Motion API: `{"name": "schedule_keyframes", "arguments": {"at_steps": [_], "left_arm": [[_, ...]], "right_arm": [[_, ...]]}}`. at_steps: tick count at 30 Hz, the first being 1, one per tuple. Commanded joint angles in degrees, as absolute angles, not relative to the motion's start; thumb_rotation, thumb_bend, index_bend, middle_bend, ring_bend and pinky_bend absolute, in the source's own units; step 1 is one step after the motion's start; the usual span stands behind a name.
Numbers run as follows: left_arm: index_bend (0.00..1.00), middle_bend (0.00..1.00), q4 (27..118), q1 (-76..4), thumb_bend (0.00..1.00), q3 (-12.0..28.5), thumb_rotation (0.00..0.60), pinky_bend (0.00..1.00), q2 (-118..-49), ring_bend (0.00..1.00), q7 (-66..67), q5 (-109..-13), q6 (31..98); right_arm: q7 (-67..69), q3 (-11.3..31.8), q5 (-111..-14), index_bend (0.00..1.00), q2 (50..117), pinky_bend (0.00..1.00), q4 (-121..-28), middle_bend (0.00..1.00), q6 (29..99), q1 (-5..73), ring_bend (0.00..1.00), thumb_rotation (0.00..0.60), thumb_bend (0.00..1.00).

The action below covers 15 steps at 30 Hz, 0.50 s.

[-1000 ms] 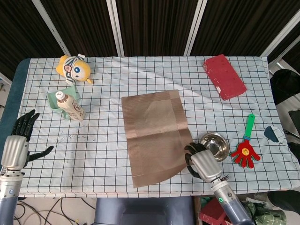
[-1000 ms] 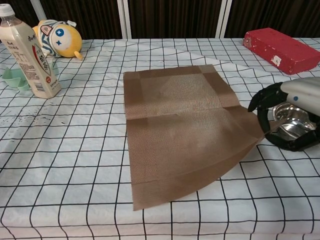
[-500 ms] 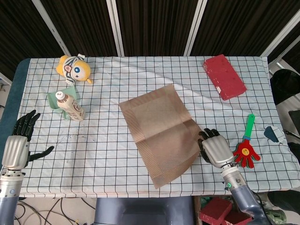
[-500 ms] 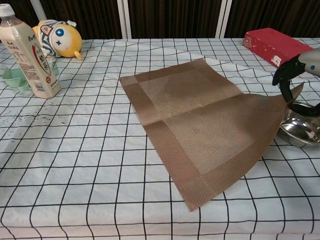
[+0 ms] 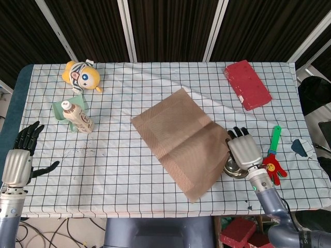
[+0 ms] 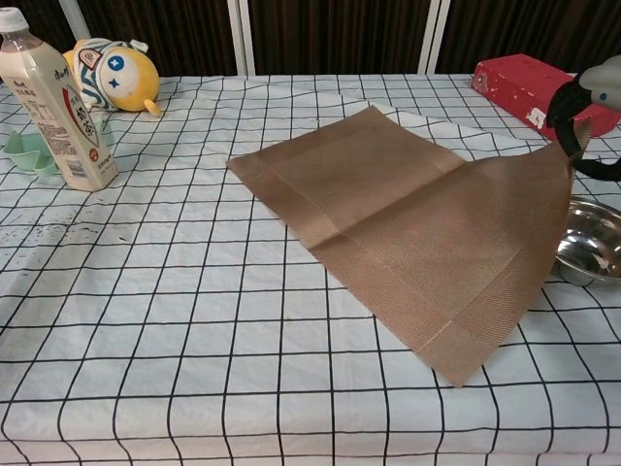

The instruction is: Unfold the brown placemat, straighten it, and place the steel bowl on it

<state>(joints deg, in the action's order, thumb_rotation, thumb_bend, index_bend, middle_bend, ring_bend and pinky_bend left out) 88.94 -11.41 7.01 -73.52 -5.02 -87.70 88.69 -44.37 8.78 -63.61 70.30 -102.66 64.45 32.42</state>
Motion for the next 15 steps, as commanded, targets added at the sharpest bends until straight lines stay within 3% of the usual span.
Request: {"name": "schedule_keyframes", "arguments": {"at_steps": [1,15], "left_arm": [[0.00,0.00,89.0,-11.4,0.04,7.0,0.600,0.07,-73.5,0.02,-5.0,-87.7,88.7],[0.00,0.00,89.0,-11.5,0.04,7.0,0.600,0.07,-73.5,0.02,-4.7,-87.5,88.4]], "right_arm": [[-46.4,9.2,-62.4,0.68,69.8,0.22,-101.0,0.25,63.0,34.1,0.16,0.600,0.48],[-53.1,9.0,-58.4,0.68,71.0,0.22,-94.4,0.24,60.6,39.4,0.15,0.600,0.44]]}}
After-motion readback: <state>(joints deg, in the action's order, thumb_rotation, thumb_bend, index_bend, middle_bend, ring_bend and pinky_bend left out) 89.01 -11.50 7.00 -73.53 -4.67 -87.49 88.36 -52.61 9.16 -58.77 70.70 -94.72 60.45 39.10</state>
